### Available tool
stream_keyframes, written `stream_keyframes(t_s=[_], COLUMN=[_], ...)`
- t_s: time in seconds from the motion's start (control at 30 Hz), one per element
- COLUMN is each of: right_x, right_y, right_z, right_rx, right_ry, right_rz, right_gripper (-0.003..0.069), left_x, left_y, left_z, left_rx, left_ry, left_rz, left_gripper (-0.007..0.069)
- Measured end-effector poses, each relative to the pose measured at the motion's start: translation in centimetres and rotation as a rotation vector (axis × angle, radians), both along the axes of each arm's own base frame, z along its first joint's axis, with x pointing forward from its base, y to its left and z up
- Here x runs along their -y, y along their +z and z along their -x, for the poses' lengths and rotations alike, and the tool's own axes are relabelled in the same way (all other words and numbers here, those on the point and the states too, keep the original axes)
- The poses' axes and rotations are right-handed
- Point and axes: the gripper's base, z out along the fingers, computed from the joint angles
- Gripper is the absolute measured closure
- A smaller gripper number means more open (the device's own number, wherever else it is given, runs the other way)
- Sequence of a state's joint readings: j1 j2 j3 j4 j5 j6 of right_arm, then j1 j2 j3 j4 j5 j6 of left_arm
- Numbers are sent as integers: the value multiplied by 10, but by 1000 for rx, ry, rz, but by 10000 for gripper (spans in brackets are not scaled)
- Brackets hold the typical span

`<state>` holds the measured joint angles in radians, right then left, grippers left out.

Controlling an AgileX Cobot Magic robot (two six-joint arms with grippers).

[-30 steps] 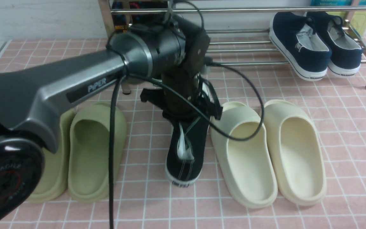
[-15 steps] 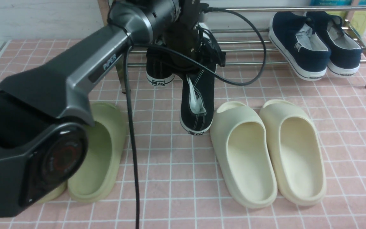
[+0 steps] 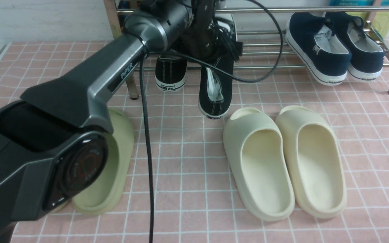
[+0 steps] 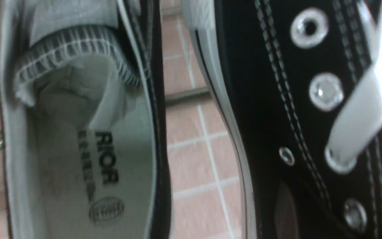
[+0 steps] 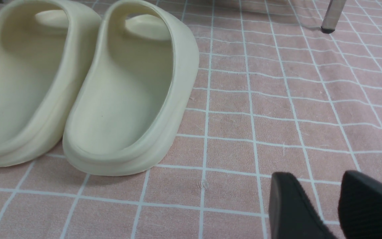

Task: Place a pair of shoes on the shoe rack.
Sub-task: Use the left arm to put a shoe into the shoe rack

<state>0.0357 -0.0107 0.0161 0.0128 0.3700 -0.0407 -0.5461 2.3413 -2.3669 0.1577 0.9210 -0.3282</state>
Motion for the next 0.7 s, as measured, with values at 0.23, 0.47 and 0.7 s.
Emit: stream_keyframes(t_s=[0.23,0.47,0.7], right_x=[0,0,0], right_y=[0,0,0], right_z=[0,0,0], right_rx=[0,0,0], right_ry=[0,0,0], right_rz=[0,0,0], right_gripper=[420,420,420], left_x=[-4,1,2], left_y=[-12,-16,-13], left_z=[-16,-21,-20], left_rx=[59,116,140], left_ry=[24,-3,-13], left_rz=[40,37,22], left_gripper=[560,553,393])
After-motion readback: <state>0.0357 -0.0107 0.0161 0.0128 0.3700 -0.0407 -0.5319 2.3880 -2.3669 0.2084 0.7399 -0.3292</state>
